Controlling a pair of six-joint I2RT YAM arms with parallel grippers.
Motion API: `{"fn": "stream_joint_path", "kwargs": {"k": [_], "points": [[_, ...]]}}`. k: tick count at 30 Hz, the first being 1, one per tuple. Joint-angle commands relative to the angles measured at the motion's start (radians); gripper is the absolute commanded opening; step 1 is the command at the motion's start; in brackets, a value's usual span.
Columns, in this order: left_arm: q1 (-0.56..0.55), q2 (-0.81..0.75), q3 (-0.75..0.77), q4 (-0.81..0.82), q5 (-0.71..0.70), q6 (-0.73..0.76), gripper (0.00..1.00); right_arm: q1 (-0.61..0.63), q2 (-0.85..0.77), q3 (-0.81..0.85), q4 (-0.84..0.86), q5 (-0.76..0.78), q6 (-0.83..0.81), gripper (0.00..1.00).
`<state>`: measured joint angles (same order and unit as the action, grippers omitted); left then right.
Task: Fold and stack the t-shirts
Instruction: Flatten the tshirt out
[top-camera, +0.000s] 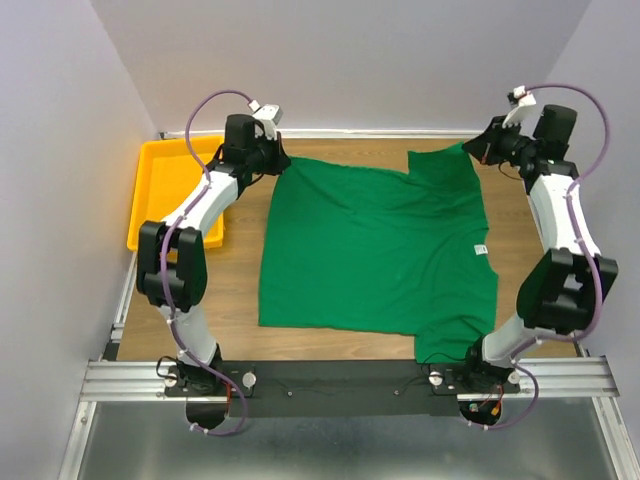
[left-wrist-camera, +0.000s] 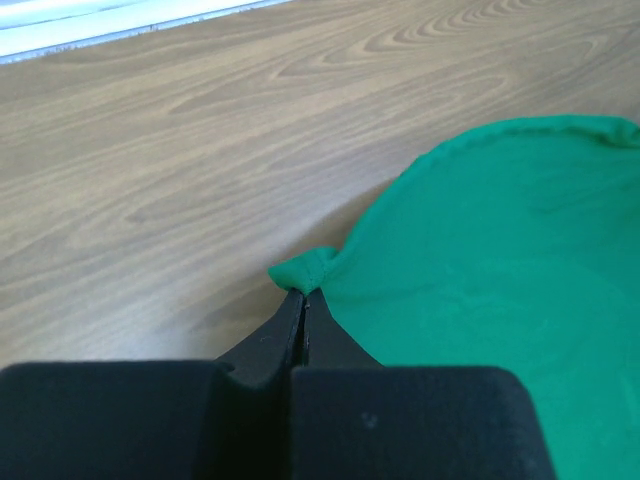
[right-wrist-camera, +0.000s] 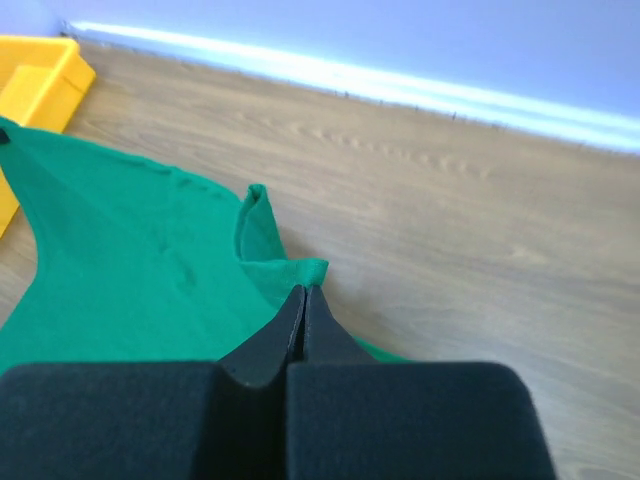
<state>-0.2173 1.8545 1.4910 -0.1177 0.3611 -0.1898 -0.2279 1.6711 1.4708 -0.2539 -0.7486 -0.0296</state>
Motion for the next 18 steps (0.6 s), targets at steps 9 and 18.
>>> {"fn": "stream_joint_path", "kwargs": {"k": [9,18], "points": [[0.012,-0.543,-0.113,0.168,-0.043,-0.034,0.00,-0.059,-0.278,0.280,-0.042,0.068,0.078,0.00],[0.010,-0.771,-0.025,0.251,-0.039,-0.114,0.00,-0.083,-0.264,0.727,-0.128,0.098,0.201,0.01]]}}
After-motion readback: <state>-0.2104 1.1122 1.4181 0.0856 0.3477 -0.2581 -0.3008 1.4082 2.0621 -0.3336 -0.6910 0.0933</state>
